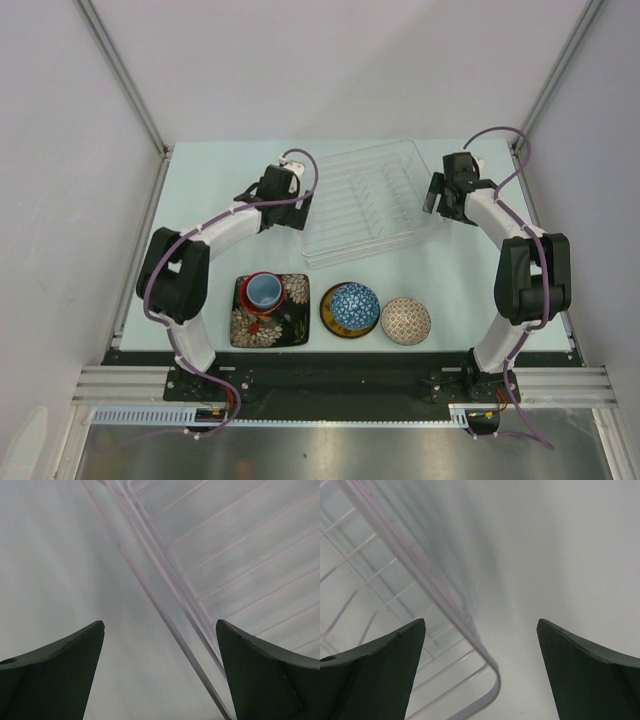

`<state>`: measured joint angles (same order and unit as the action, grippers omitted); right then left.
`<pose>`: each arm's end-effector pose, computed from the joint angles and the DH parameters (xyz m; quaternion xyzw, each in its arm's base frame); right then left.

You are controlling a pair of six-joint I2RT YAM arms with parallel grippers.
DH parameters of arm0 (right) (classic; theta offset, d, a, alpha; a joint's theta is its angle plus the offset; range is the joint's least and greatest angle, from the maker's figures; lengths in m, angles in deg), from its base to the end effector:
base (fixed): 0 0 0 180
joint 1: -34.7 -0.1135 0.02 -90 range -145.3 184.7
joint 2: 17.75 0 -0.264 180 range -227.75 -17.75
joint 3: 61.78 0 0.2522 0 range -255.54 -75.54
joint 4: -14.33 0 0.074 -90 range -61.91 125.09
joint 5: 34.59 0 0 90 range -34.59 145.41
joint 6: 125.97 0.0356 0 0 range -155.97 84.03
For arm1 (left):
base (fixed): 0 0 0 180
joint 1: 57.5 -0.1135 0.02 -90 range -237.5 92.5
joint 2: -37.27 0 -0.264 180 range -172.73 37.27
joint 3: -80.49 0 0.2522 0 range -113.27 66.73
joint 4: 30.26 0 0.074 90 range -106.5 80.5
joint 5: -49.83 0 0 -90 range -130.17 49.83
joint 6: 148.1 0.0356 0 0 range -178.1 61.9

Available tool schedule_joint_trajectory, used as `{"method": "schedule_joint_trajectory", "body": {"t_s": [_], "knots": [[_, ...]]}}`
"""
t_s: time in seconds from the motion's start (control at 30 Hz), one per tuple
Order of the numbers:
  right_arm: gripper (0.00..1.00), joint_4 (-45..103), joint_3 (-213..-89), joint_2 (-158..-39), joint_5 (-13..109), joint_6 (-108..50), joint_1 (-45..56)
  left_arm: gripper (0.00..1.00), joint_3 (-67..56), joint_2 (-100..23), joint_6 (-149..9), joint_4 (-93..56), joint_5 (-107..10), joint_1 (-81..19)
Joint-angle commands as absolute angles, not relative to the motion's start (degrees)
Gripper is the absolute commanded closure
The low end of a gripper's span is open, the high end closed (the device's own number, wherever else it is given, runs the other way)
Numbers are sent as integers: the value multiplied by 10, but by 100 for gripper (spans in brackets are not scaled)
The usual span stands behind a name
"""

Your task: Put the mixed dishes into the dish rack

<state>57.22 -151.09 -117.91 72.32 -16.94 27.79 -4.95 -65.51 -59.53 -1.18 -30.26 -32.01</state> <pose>0.3767 0.0352 0.2388 0.1447 0.9299 -0.0671 0.3313 0.3586 -0.1642 0.2168 0.1615 0.9114 -0.0081 0.3783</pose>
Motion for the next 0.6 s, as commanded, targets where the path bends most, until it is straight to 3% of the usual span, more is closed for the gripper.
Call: {"method": "schedule_joint_trajectory", "body": {"t_s": [0.0,0.57], "knots": [[0,566,-1482,-1151,740,-148,254,2,-89,-678,-573,13,-276,-367],[0,557,-1368,-1071,777,-67,116,5,-176,-720,-559,20,-308,-378]]}}
